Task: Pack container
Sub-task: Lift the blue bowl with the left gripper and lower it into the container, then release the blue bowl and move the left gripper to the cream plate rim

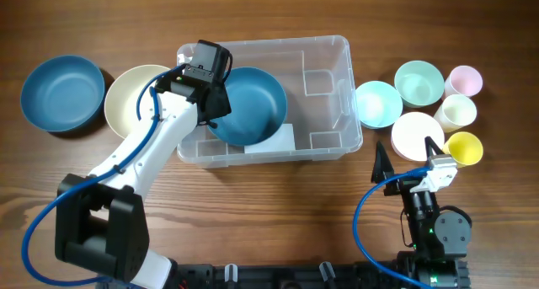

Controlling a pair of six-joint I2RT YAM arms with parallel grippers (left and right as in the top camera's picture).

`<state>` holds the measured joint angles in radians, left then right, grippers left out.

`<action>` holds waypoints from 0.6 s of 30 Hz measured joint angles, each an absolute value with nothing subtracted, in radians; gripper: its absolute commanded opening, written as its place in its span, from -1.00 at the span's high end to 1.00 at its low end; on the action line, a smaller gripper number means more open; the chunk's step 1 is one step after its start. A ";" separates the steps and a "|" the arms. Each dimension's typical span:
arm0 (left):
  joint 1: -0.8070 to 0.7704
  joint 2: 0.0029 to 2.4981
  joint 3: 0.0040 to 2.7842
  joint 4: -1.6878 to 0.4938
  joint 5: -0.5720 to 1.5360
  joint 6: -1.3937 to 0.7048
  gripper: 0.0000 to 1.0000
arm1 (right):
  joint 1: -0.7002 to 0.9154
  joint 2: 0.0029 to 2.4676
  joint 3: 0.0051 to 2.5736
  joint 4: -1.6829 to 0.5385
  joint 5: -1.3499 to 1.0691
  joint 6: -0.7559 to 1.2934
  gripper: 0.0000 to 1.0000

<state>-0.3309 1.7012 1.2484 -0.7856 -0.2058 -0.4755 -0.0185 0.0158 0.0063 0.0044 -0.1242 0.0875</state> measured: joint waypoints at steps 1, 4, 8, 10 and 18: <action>-0.331 1.701 1.248 -0.786 -0.206 -0.474 0.28 | -0.019 0.016 0.006 0.004 -0.124 0.088 -0.99; -0.331 1.700 1.249 -0.786 -0.213 -0.468 0.28 | -0.019 0.016 0.006 0.004 -0.124 0.088 -1.00; -0.331 1.678 1.265 -0.813 -0.214 -0.467 0.27 | -0.019 0.016 0.006 0.004 -0.124 0.087 -0.99; -0.331 1.648 1.285 -0.831 -0.214 -0.466 0.22 | -0.019 0.016 0.006 0.004 -0.124 0.088 -1.00; -0.260 1.392 1.354 -0.896 -0.248 -0.467 0.06 | -0.019 0.016 0.006 0.004 -0.124 0.088 -1.00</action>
<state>-0.2600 1.3922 1.3544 -0.8963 -0.2478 -0.4671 -0.0185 0.0158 0.0063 0.0044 -0.1242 0.0875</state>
